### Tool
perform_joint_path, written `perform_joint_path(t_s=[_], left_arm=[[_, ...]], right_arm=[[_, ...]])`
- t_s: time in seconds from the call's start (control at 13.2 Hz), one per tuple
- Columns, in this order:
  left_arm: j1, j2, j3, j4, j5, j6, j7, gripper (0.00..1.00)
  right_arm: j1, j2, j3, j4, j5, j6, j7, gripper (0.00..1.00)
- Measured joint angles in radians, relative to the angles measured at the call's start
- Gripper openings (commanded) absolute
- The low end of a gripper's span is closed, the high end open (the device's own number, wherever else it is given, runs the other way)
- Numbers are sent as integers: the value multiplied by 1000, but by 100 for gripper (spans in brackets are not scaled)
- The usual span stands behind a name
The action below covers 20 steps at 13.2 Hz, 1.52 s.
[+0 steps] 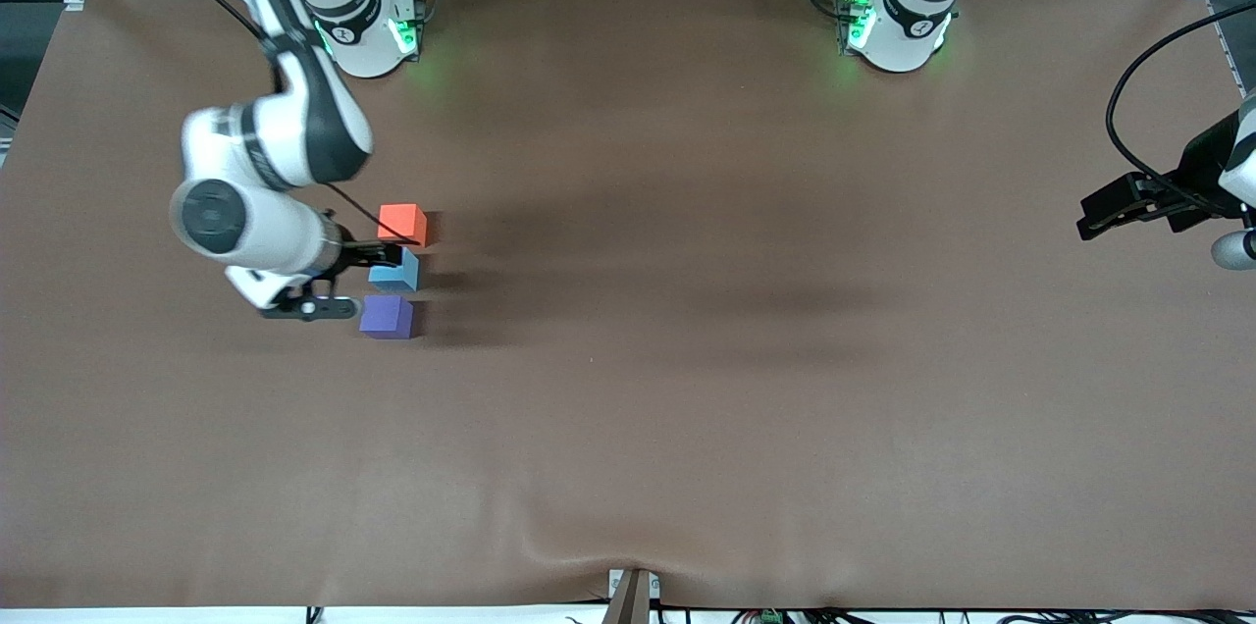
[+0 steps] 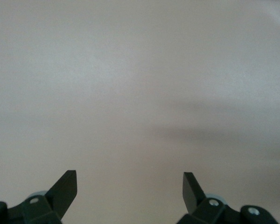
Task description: Place blue block between orange and purple blocks
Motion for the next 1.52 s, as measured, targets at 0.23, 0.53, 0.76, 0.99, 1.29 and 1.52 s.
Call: perform_joint_path(t_s=[0.23, 0.53, 0.76, 0.99, 1.29, 1.52], left_arm=[[2, 0, 1, 0, 0, 0, 0, 100], [2, 0, 1, 1, 0, -20, 0, 100], [2, -1, 1, 1, 0, -41, 0, 100], [2, -3, -1, 1, 0, -42, 0, 100], [-1, -56, -35, -73, 0, -2, -6, 100], [-1, -104, -39, -131, 0, 14, -6, 100]], right_arm=[[-62, -9, 0, 246, 0, -196, -13, 100], [-104, -9, 0, 505, 0, -435, -117, 100], [-153, -16, -1, 579, -2, -532, -191, 100], [-174, -67, -3, 563, -26, -582, -197, 100], [-196, -276, -6, 323, -34, -454, -153, 100], [-200, -356, -6, 208, -35, -381, -140, 100]])
